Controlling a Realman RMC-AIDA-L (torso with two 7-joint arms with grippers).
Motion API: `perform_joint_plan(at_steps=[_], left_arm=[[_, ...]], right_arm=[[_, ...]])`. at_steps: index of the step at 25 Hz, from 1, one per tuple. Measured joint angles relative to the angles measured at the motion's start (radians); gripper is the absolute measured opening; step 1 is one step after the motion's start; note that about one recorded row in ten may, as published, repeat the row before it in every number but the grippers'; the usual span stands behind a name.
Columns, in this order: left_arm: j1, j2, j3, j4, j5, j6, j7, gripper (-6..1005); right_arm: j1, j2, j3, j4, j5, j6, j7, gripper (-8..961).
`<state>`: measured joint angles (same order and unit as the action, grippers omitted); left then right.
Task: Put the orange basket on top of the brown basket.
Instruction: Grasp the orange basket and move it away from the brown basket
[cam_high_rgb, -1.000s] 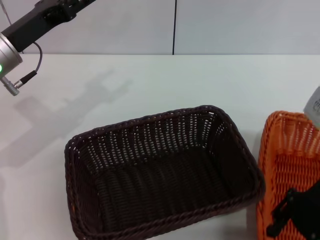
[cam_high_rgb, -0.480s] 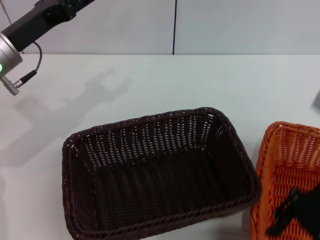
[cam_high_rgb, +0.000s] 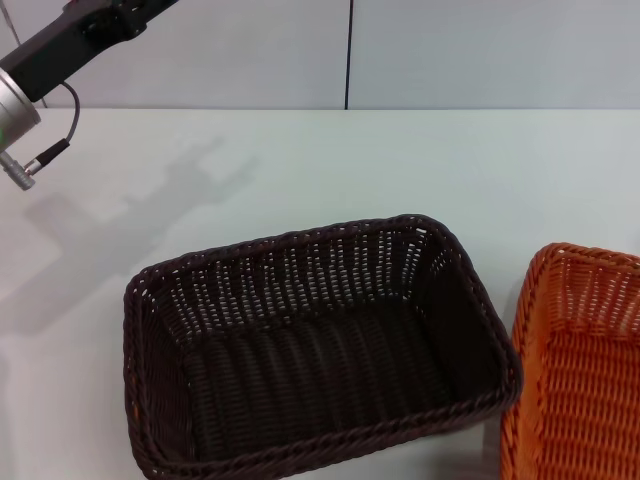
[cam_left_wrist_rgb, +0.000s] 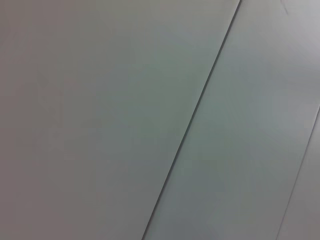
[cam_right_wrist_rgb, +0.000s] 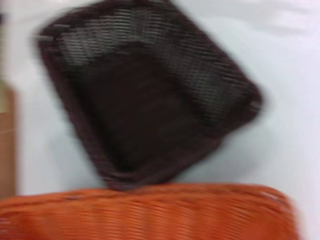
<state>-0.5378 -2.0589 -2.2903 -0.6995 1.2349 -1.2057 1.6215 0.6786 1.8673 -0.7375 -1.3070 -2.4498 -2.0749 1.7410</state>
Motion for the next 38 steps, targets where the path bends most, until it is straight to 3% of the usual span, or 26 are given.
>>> perform_joint_plan(at_steps=[1, 3, 17, 22, 28, 33, 35, 38], left_arm=[[0.001, 0.000, 0.000, 0.000, 0.000, 0.000, 0.000, 845], [0.003, 0.000, 0.000, 0.000, 0.000, 0.000, 0.000, 845], [-0.002, -0.001, 0.000, 0.002, -0.003, -0.002, 0.000, 844], [-0.003, -0.001, 0.000, 0.002, -0.003, -0.001, -0.001, 844], [-0.004, -0.001, 0.000, 0.003, -0.003, 0.001, -0.001, 844], [-0.006, -0.001, 0.000, 0.009, -0.003, 0.007, -0.001, 844], [-0.007, -0.001, 0.000, 0.009, -0.003, 0.012, -0.001, 844], [-0.007, -0.001, 0.000, 0.009, -0.003, 0.014, -0.001, 844]], right_arm=[[0.000, -0.025, 0.024, 0.026, -0.027, 0.051, -0.006, 498], [-0.002, -0.038, 0.032, 0.053, -0.052, 0.096, -0.015, 494], [-0.002, -0.049, 0.029, 0.304, -0.110, 0.316, -0.098, 467], [0.006, -0.037, 0.022, 0.373, -0.108, 0.366, -0.121, 458], [0.017, -0.004, 0.021, 0.470, -0.118, 0.462, -0.173, 446], [0.019, 0.002, 0.021, 0.497, -0.123, 0.491, -0.177, 437], [0.019, 0.002, 0.021, 0.498, -0.123, 0.492, -0.177, 216], [0.019, 0.003, 0.023, 0.499, -0.125, 0.496, -0.176, 197]])
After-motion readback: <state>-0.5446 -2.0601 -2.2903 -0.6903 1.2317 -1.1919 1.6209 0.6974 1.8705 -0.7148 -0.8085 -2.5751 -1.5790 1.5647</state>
